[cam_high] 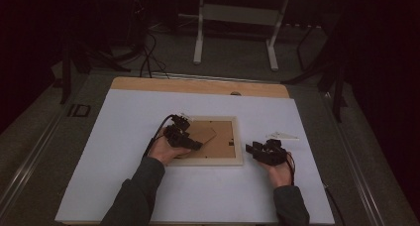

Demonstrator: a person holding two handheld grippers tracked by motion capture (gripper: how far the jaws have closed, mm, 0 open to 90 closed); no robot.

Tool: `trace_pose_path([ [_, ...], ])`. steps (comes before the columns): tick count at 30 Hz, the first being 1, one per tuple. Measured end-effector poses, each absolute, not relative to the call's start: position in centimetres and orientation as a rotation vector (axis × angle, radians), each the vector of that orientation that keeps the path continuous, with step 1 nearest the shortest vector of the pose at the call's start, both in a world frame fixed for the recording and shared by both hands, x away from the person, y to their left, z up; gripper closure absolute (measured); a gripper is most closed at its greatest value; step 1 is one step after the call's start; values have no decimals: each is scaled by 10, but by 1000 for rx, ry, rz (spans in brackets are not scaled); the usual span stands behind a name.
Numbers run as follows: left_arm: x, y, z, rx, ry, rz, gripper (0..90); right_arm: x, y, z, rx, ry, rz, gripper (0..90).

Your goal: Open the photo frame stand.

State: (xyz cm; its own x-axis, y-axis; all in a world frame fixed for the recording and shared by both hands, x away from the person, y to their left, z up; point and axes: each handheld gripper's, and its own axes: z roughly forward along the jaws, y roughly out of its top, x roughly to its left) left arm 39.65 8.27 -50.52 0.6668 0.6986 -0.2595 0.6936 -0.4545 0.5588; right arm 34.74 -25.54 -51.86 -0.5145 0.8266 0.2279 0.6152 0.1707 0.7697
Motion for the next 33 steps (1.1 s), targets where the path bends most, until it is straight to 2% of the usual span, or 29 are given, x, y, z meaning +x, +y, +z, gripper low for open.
trace_pose_path([
  [8, 393, 80, -504, 2268, 1016, 17, 395, 348, -255, -519, 1394, 2206, 1261, 584],
  [33, 384, 74, -502, 2301, 977, 145, 402, 347, -243, -522, 1372, 2241, 1247, 581],
])
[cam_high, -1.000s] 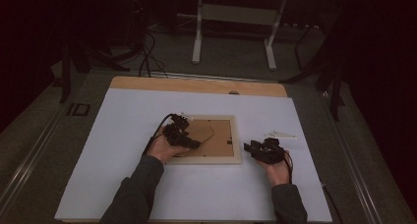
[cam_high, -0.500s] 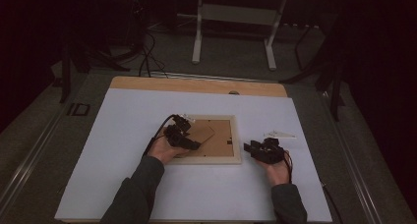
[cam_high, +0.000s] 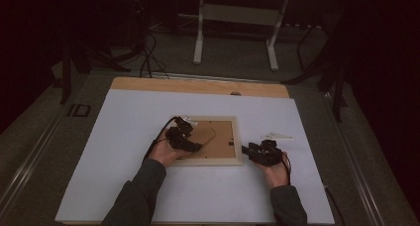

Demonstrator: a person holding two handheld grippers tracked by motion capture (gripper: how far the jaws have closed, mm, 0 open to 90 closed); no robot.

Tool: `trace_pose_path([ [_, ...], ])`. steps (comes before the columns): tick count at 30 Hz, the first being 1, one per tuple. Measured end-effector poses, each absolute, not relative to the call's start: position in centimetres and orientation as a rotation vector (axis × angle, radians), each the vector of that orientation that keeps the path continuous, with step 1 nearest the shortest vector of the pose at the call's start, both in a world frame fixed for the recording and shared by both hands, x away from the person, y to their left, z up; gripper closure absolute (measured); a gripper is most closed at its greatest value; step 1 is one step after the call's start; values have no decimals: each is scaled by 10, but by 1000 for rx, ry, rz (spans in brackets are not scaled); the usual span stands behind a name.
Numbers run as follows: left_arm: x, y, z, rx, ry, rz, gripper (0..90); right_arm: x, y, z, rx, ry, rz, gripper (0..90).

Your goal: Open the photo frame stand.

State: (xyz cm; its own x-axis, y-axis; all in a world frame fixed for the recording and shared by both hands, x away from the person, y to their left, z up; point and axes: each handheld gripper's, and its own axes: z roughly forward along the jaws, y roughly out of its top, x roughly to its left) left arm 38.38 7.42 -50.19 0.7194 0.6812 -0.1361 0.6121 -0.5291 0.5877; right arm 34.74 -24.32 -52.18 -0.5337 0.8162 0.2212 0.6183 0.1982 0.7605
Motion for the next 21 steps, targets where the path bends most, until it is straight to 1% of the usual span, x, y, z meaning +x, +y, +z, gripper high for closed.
trace_pose_path([
  [5, 381, 73, -502, 2298, 969, 178, 402, 348, -241, -522, 1376, 2248, 1265, 580],
  [16, 367, 71, -498, 2284, 908, 302, 402, 357, -233, -522, 1365, 2278, 1279, 575],
  [21, 363, 71, -497, 2278, 896, 332, 402, 364, -233, -519, 1376, 2276, 1305, 573],
])
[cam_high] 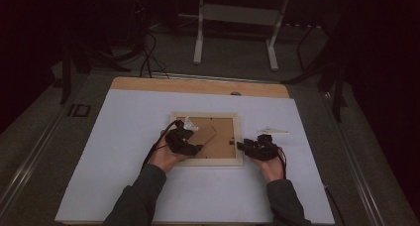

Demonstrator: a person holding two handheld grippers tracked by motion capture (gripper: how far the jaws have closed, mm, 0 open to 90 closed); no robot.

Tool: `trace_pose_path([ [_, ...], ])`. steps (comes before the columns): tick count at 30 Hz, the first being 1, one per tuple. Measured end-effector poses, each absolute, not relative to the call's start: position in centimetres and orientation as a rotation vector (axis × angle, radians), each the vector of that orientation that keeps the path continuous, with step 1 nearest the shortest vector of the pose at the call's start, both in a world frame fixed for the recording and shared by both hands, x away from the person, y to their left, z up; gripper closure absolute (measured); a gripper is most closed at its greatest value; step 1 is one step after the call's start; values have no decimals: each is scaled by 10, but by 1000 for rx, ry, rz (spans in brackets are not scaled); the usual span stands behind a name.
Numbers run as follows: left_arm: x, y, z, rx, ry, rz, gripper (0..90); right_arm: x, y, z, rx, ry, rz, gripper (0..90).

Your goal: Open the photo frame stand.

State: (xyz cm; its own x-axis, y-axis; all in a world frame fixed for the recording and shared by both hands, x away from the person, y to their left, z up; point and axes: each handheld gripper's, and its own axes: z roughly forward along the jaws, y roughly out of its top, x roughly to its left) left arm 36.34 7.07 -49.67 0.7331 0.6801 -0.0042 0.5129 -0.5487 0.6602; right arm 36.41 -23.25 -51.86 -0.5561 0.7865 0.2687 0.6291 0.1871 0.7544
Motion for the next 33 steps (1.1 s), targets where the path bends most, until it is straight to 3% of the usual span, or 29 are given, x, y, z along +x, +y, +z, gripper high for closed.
trace_pose_path([
  [18, 352, 69, -496, 2261, 839, 433, 401, 383, -224, -511, 1375, 2294, 1322, 534],
  [33, 343, 70, -496, 2232, 797, 503, 400, 397, -217, -505, 1400, 2326, 1305, 402],
])
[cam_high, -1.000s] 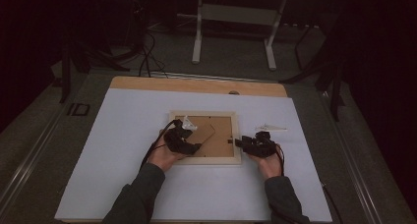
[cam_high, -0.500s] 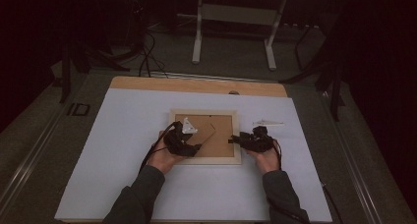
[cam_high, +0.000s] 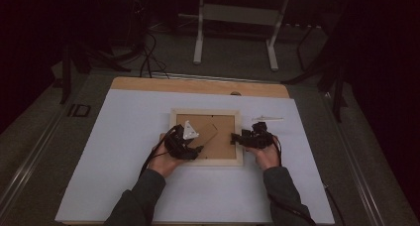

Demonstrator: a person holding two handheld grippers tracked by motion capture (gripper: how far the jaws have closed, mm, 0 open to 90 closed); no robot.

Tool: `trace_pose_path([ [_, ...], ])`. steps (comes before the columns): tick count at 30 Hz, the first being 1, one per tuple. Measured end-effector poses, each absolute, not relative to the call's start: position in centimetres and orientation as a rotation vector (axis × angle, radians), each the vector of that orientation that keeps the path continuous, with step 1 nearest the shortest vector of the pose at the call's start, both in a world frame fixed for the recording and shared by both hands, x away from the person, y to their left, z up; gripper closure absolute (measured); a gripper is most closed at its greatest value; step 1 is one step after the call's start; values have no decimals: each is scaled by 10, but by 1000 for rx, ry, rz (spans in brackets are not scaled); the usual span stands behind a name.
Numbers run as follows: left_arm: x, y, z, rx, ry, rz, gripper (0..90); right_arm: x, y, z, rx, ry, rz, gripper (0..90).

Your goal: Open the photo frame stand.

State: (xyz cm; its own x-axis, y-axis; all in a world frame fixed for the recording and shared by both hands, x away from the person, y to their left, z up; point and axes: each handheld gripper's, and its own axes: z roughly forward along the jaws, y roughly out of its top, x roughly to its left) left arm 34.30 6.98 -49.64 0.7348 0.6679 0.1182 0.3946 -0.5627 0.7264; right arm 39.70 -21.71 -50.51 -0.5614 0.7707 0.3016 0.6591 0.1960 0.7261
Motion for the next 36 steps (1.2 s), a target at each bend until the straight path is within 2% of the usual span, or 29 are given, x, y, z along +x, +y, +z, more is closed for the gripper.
trace_pose_path([
  [4, 341, 70, -497, 2221, 788, 515, 400, 402, -216, -504, 1410, 2350, 1311, 358],
  [13, 337, 70, -495, 2212, 745, 539, 400, 412, -217, -511, 1488, 2397, 1393, 356],
  [22, 336, 72, -495, 2204, 717, 533, 399, 412, -230, -515, 1564, 2354, 1560, 470],
  [27, 336, 72, -495, 2211, 708, 528, 399, 409, -235, -517, 1590, 2326, 1616, 498],
  [35, 340, 76, -493, 2189, 740, 469, 399, 407, -239, -517, 1582, 2304, 1668, 533],
  [36, 343, 80, -493, 2163, 777, 411, 399, 407, -239, -516, 1584, 2296, 1667, 544],
])
